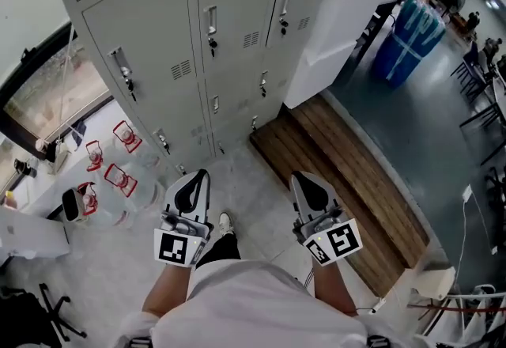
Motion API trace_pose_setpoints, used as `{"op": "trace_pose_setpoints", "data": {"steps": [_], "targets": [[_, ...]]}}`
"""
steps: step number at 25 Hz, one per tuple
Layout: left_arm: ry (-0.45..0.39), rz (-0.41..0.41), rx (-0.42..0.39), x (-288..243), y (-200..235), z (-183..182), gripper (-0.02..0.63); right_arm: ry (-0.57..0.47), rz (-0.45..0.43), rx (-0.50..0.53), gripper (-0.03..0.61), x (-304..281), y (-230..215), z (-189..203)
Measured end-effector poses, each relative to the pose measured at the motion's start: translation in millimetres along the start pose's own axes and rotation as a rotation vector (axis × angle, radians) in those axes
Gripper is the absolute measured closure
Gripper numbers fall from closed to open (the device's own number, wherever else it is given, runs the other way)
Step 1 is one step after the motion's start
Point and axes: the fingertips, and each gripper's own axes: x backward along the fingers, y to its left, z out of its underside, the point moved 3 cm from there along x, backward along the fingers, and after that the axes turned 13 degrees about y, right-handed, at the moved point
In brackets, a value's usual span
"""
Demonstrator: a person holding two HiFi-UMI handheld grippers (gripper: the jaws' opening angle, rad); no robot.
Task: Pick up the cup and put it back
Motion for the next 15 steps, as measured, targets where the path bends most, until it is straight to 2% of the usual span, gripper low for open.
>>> {"op": "trace_pose_setpoints", "data": {"steps": [7,15], "targets": [[-0.028,0.025,-0.016,-108.5,99.3,-28.7,0.592,0.005,-0.047,0.0,0.566,-122.6,-38.2,-47.7],[-0.033,0.023,0.003,-175.5,125.5,-35.6,0.592,0.004,-0.067,-0.016,0.566,-182.4,-86.0,-58.8]]}}
